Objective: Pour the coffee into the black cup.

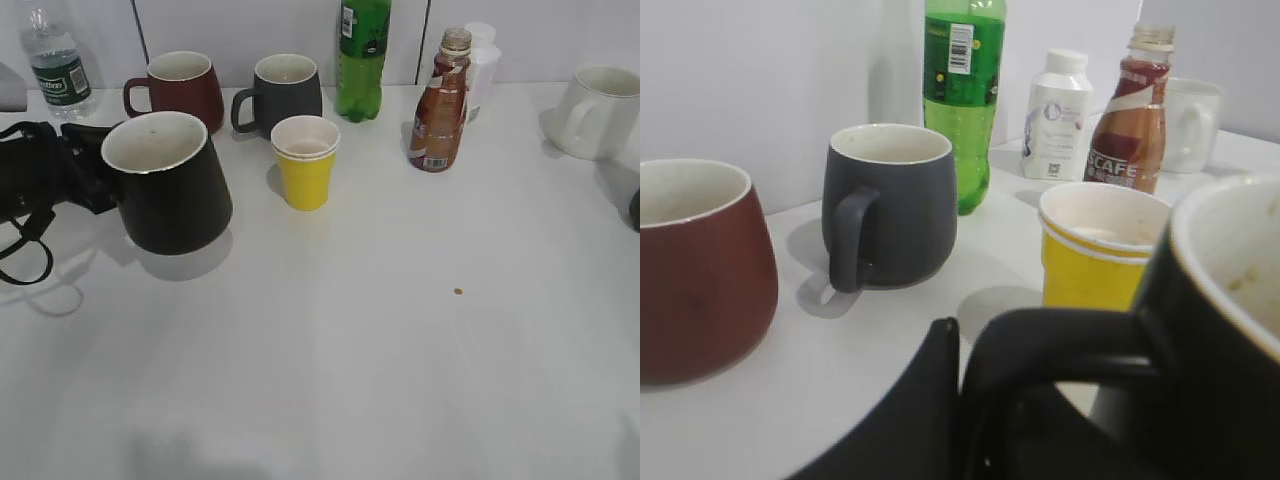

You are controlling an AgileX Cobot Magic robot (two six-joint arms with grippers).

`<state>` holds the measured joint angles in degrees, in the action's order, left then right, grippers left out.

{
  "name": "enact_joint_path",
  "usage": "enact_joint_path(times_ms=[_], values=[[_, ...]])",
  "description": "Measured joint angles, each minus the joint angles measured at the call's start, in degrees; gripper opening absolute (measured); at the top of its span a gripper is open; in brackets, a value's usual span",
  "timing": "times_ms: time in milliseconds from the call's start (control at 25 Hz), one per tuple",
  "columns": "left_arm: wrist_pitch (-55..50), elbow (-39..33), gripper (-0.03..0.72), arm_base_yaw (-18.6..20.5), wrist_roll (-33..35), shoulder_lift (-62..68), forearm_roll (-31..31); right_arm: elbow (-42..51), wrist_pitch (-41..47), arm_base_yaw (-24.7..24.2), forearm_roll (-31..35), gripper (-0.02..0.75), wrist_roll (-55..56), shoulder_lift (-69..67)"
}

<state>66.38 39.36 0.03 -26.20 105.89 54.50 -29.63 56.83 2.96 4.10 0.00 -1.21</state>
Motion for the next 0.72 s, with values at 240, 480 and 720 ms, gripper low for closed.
enact_joint_path(times_ms=[240, 480, 720], values=[[0.0, 0.0, 0.042, 0.0, 0.0, 0.0, -0.23, -0.47, -24.58, 0.0, 15.84, 0.498, -20.84, -13.77], [0.0, 0.0, 0.042, 0.0, 0.0, 0.0, -0.17, -0.47, -42.0, 0.0, 32.93, 0.498, -34.84, -31.88], [0.0, 0.0, 0.042, 0.0, 0.0, 0.0, -0.17, -0.47, -53.06, 0.0, 39.93, 0.498, -44.68, -46.9]])
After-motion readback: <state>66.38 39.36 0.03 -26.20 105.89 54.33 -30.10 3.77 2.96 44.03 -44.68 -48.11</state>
